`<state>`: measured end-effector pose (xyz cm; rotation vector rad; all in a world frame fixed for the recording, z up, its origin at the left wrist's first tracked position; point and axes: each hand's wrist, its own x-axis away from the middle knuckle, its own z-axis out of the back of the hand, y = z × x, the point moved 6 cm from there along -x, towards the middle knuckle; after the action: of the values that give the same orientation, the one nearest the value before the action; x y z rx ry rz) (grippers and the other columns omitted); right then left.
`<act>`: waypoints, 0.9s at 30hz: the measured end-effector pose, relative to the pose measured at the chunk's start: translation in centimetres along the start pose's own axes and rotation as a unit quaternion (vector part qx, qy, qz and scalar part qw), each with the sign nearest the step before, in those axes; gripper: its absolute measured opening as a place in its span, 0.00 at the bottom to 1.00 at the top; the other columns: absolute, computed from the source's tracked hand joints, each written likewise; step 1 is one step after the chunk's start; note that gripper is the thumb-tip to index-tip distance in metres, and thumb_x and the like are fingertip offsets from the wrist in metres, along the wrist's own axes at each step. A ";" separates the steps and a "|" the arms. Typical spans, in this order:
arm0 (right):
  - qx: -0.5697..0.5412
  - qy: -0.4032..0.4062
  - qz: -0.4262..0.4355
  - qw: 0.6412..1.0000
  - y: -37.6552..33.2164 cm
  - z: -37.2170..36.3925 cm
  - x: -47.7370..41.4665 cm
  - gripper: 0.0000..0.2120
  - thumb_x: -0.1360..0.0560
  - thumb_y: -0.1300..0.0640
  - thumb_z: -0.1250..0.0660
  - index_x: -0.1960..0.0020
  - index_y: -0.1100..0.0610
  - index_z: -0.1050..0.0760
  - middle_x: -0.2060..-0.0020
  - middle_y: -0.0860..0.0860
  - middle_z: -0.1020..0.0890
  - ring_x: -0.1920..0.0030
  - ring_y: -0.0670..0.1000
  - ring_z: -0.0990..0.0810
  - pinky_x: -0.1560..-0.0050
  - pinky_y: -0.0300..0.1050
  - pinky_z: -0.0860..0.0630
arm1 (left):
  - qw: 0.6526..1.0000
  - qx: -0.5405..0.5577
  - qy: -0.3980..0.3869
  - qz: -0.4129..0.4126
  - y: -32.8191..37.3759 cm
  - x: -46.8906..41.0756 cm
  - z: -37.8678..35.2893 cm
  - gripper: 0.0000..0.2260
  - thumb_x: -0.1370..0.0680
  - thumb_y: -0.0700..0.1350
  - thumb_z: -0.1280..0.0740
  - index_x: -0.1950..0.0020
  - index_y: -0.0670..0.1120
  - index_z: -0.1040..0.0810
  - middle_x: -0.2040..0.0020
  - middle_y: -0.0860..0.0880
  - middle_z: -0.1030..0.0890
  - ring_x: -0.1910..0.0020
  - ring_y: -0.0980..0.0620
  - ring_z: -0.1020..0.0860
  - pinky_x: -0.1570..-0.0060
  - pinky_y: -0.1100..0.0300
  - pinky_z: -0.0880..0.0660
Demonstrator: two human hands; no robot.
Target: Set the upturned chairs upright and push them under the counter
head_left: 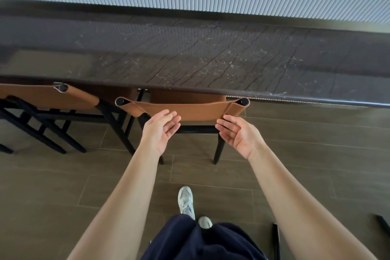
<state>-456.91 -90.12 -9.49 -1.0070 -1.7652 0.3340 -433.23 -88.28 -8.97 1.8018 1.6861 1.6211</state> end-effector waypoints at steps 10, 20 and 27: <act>-0.010 0.019 0.028 0.999 2.5 3.2 7.0 0.12 0.19 0.59 0.40 0.40 0.61 0.22 0.49 0.58 0.15 0.49 0.56 0.15 0.60 0.44 0.18 | 0.997 -0.025 -0.058 -0.032 -1.0 6.3 1.2 0.11 0.21 0.37 0.34 0.39 0.43 0.23 0.49 0.44 0.15 0.49 0.47 0.16 0.55 0.58 0.19; -0.086 0.096 0.069 0.989 10.3 4.2 14.0 0.11 0.19 0.59 0.40 0.43 0.59 0.21 0.50 0.57 0.14 0.49 0.55 0.15 0.54 0.46 0.21 | 0.987 -0.113 -0.113 0.015 -2.1 9.6 4.1 0.08 0.20 0.38 0.37 0.44 0.45 0.20 0.53 0.47 0.14 0.52 0.49 0.15 0.59 0.58 0.19; -0.170 0.160 0.087 0.969 17.5 7.8 20.6 0.11 0.20 0.60 0.40 0.43 0.60 0.21 0.48 0.57 0.15 0.50 0.54 0.15 0.52 0.47 0.23 | 0.963 -0.177 -0.200 0.041 -4.5 14.0 5.2 0.10 0.21 0.36 0.35 0.41 0.44 0.22 0.51 0.46 0.15 0.50 0.49 0.16 0.58 0.60 0.20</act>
<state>-457.86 -62.03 -10.74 -1.3816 -1.4704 -0.0302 -435.26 -72.97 -6.49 1.8699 1.0872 1.3594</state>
